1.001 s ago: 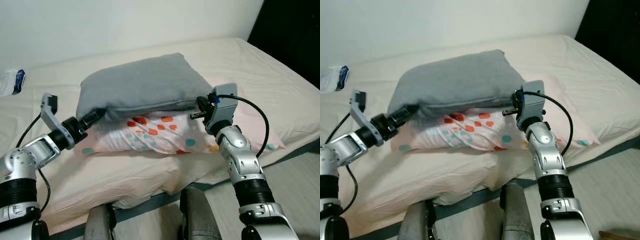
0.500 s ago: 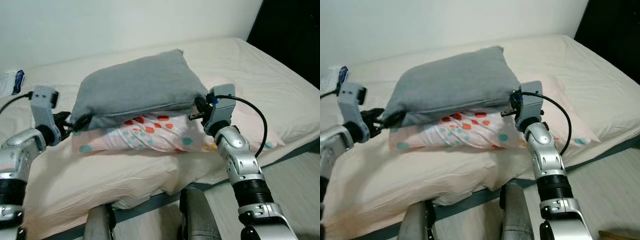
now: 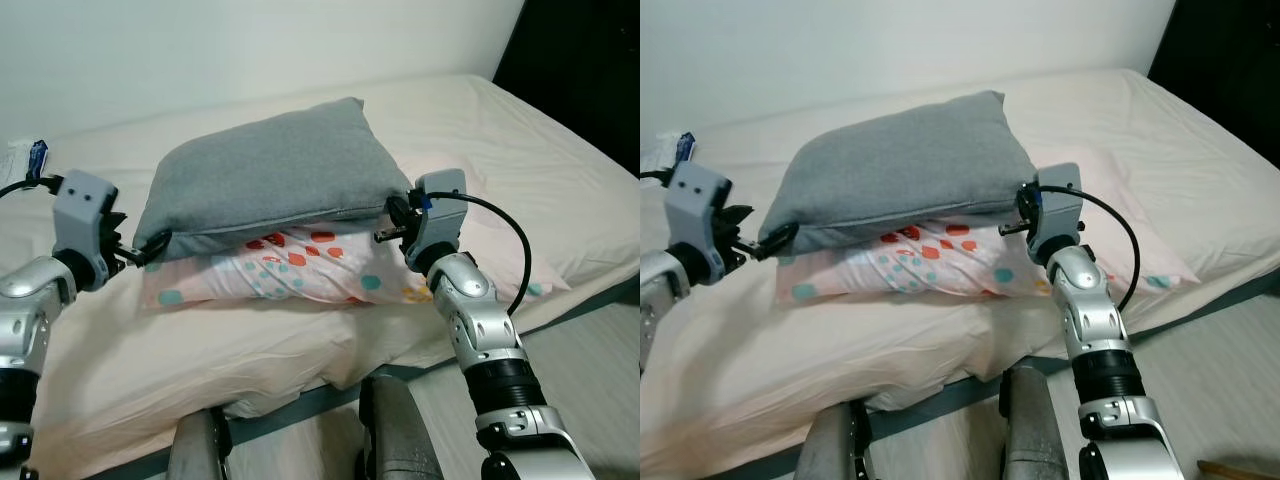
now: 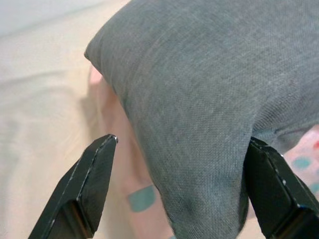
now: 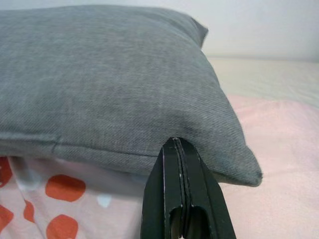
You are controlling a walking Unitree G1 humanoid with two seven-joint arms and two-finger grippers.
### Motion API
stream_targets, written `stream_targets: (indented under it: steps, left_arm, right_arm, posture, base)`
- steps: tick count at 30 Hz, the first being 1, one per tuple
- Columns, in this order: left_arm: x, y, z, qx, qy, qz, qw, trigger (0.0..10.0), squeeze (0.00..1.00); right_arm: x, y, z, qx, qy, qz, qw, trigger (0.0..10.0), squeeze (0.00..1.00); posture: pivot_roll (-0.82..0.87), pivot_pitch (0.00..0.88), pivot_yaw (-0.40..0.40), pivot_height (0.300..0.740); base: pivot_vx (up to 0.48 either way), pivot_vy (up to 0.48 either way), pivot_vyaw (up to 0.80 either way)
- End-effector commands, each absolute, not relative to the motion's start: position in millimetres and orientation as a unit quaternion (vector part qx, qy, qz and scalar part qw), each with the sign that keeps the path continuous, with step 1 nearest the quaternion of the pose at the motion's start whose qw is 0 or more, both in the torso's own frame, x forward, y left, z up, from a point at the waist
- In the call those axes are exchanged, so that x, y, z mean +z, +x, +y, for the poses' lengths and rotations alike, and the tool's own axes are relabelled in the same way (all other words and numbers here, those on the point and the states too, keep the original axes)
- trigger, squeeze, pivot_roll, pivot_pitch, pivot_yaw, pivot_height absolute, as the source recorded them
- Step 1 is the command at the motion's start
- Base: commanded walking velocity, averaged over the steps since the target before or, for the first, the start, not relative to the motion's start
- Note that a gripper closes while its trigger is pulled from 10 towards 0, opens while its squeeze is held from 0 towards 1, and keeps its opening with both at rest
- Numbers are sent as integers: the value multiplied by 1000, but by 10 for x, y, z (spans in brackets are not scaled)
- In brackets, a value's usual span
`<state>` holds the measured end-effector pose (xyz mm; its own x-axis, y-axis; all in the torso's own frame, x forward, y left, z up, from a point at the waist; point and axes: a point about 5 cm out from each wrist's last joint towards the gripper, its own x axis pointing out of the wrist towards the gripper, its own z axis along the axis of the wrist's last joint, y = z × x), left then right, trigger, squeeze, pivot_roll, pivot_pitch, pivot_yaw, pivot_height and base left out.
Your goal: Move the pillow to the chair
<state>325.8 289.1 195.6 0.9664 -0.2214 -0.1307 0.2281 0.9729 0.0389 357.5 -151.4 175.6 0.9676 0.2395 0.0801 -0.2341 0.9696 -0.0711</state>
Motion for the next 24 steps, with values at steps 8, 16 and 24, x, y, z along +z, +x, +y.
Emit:
stream_targets:
  steps: [8,16,24]
  left_arm:
    - [1768,3521,2752,-51,-281,89,954,10000,0]
    - [1723,3672,2605,-43,-373,84,923,10000,1000]
    - [1829,3546,2491,-166,-50,54,983,10000,675]
  right_arm:
    - [1742,3583,-1494,120,-24,-39,992,10000,0]
    - [1763,3591,-1503,117,-24,-42,992,10000,0]
    - [1770,3571,-1508,123,-29,-41,991,10000,0]
  posture:
    - [4,121,-20,572]
    - [-8,121,-11,572]
    - [-10,124,-14,572]
  base:
    - [0,0,0]
    - [0,0,0]
    - [0,0,0]
